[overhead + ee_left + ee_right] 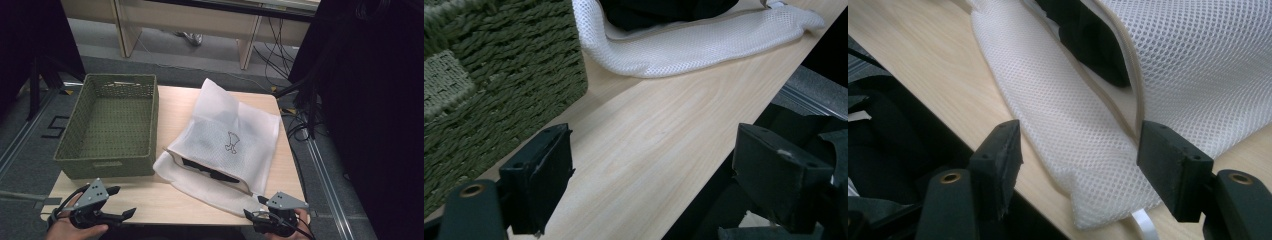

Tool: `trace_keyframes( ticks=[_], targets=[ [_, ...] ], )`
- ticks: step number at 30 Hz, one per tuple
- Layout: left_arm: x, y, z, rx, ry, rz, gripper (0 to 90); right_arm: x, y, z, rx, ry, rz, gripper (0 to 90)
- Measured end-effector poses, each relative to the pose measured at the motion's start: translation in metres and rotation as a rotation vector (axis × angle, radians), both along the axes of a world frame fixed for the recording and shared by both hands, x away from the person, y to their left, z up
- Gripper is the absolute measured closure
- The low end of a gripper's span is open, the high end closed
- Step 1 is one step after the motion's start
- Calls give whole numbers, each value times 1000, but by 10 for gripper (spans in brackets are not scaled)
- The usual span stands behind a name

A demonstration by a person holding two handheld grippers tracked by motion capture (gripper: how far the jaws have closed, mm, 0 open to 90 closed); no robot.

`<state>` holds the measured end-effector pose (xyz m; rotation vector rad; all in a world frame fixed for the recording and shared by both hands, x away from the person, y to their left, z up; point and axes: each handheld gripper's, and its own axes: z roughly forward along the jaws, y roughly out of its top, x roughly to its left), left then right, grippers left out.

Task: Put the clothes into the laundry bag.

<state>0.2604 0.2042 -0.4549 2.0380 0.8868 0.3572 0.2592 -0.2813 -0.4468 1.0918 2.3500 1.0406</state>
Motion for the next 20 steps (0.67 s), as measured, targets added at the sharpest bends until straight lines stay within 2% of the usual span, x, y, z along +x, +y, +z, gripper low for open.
trace_keyframes(
  ticks=[1,2,3,6,8,12,13,14,16,20],
  targets=[
    [0,0,1,7,0,2,159,-2,1,0,6,14,-12,352],
    [0,-1,0,-13,1,13,159,-2,1,0,5,14,-3,351],
    [1,-1,0,-12,-1,6,159,-2,1,-1,16,16,10,350],
    [1,-1,0,-19,-3,10,159,-2,2,-2,0,7,10,348],
    [1,0,1,-11,3,16,159,-1,1,-2,-9,2,15,347],
    [2,0,1,1,-11,5,159,-2,1,-2,-6,5,0,346],
    [2,0,1,-10,6,22,159,-2,1,-3,-12,2,8,345],
    [2,0,1,-8,2,16,159,-2,2,-3,-12,14,7,345],
    [3,1,1,2,-7,6,159,-1,1,-3,-11,7,19,345],
    [3,1,1,-1,-5,9,159,-1,1,-3,-17,11,7,344]
  ],
)
